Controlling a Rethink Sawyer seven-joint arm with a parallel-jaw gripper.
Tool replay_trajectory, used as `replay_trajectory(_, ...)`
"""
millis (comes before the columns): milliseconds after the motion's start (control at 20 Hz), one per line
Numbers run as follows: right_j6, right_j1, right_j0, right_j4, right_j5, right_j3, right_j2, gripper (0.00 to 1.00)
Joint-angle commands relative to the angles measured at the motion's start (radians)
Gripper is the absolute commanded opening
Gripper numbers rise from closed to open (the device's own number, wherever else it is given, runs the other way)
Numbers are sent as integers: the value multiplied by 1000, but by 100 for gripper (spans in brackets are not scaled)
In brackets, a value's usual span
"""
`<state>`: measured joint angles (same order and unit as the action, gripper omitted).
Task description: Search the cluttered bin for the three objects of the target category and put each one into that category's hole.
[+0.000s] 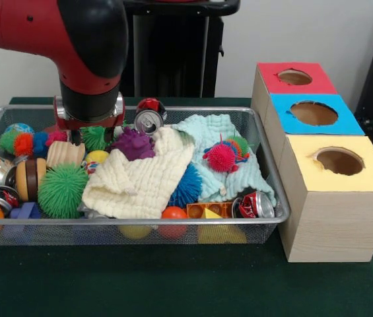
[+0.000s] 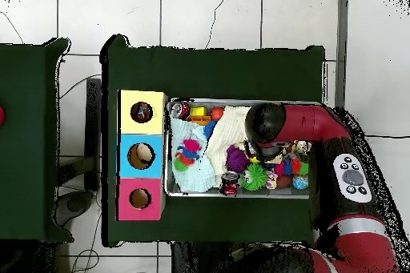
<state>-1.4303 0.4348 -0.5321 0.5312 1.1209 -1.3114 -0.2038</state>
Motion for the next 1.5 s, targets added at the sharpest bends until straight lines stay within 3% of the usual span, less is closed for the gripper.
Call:
replay_trajectory(50,104,64,-47,29,-128,-97,-50,100)
replay_trajectory(300,99,45,-48,27,-128,-75,-56,100)
replay_trajectory(550,88,52,-66,14,-191,-107,-74,100)
replay_trajectory(1500,102,28,-114,-27,-226,-140,-124,100)
